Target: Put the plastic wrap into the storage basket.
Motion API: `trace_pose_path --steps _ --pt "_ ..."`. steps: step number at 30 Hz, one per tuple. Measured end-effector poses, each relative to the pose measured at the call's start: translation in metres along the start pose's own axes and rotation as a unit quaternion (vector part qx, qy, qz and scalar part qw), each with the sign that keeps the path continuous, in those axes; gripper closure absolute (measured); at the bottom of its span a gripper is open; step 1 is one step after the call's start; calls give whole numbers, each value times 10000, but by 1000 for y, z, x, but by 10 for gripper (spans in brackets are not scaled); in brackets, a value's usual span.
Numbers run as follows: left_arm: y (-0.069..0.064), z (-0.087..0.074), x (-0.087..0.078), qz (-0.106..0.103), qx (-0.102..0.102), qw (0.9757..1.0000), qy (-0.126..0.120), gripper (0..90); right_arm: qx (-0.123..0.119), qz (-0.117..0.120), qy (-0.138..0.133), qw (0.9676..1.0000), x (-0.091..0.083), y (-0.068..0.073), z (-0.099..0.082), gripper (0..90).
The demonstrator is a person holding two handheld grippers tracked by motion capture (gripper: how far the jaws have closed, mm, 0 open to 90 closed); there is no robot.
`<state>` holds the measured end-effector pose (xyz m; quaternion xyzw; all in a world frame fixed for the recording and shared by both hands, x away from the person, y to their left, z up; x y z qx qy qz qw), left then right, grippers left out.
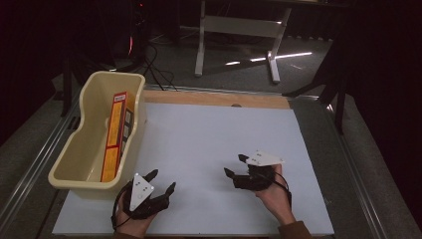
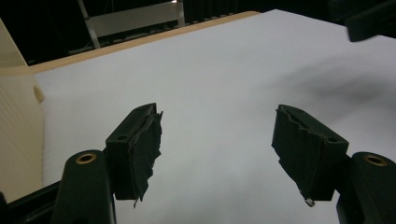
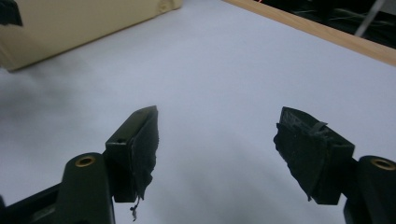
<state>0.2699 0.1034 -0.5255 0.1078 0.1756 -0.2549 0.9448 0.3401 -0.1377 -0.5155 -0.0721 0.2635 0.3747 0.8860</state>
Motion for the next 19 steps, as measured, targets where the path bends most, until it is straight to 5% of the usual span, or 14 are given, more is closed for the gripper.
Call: trace_pose_path --steps 14,19 --pt "1 -2 4 11 -56 9999 87 321 376 -329 -433 9978 -45 -37 -34 233" --pt "-1 -2 6 7 -27 9999 118 321 392 -396 -471 9973 -47 -47 -39 205"
Point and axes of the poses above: each handheld gripper's, and its own axes: x roughly forward along the jaws, z roughly out of its top, y roughly to its left, the point moved 9 cm from there along x, roughly forward along the jaws, and after that the axes turned 4 degrees about x, right-handed, at the moved point
